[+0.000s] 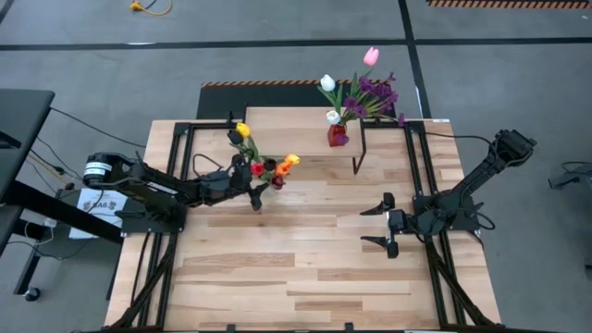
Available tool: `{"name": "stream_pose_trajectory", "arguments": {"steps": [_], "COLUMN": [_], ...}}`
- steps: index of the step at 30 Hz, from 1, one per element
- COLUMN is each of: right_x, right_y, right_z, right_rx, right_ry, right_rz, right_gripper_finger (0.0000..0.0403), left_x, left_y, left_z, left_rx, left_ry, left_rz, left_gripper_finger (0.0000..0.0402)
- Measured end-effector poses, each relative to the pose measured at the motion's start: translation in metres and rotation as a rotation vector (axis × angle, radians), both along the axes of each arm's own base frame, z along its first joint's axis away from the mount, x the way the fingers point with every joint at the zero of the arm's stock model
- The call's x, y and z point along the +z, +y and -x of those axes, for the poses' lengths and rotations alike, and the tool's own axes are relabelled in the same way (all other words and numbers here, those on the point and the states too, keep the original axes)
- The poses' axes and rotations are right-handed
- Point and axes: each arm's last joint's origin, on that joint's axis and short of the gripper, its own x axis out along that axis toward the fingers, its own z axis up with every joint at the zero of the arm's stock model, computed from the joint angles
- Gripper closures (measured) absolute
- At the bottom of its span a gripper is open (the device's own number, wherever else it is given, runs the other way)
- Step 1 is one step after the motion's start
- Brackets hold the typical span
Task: Pick and place flowers into a vace then onto a shelf
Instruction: Put the transparent vase with flowers on the shelf
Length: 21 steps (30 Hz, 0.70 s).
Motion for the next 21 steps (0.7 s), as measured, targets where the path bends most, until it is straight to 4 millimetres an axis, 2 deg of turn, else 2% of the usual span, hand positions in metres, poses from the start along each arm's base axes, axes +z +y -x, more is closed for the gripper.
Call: {"name": "stream_pose_trajectory", "arguments": {"steps": [12,21], "right_x": [0.000,0.000], "right_y": [0.000,0.000], "right_z": [0.000,0.000], "right_rx": [0.000,0.000], "right_ry": [0.000,-0.002], "right_rz": [0.000,-0.002], "right_gripper_finger": [0.0068,0.0068], "left_x": [0.009,0.026], "left_y": [-0.004,-0.012], "left_z": [-0.006,-0.020], "left_rx": [-0.042,-0.122], "left_ry": [-0.062,-0.128], "left_rz": [0.017,0.045], "left_gripper_finger": [0.0190,0.0191]}}
